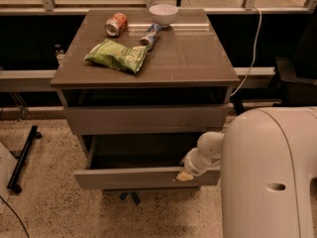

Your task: Open middle drawer

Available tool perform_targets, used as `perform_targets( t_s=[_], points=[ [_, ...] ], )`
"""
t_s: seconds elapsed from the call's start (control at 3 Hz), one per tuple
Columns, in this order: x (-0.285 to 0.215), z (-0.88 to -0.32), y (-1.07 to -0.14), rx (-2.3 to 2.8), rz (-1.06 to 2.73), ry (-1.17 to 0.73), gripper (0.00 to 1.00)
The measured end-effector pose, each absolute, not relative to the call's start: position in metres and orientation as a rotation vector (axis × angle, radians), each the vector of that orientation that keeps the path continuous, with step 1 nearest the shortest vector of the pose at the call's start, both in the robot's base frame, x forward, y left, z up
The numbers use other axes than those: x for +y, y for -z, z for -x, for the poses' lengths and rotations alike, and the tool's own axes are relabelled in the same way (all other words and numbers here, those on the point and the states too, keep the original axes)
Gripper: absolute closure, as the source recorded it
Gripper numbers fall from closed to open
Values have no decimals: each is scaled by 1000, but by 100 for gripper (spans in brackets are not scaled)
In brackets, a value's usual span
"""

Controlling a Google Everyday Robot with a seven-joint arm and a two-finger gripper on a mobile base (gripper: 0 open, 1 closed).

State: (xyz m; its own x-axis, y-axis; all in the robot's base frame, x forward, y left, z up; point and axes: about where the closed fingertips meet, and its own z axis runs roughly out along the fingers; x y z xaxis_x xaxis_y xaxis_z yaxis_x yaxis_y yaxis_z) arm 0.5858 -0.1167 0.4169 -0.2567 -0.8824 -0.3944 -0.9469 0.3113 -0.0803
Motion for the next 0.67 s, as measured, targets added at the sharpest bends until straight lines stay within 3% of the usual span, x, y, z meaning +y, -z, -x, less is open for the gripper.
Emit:
perform_targets(
  t_s=[0.33, 0.67],
  points=[
    [-116, -585, -416, 2219, 1637, -247, 1],
    [-119, -582, -413, 2229, 1630, -254, 0]
  ],
)
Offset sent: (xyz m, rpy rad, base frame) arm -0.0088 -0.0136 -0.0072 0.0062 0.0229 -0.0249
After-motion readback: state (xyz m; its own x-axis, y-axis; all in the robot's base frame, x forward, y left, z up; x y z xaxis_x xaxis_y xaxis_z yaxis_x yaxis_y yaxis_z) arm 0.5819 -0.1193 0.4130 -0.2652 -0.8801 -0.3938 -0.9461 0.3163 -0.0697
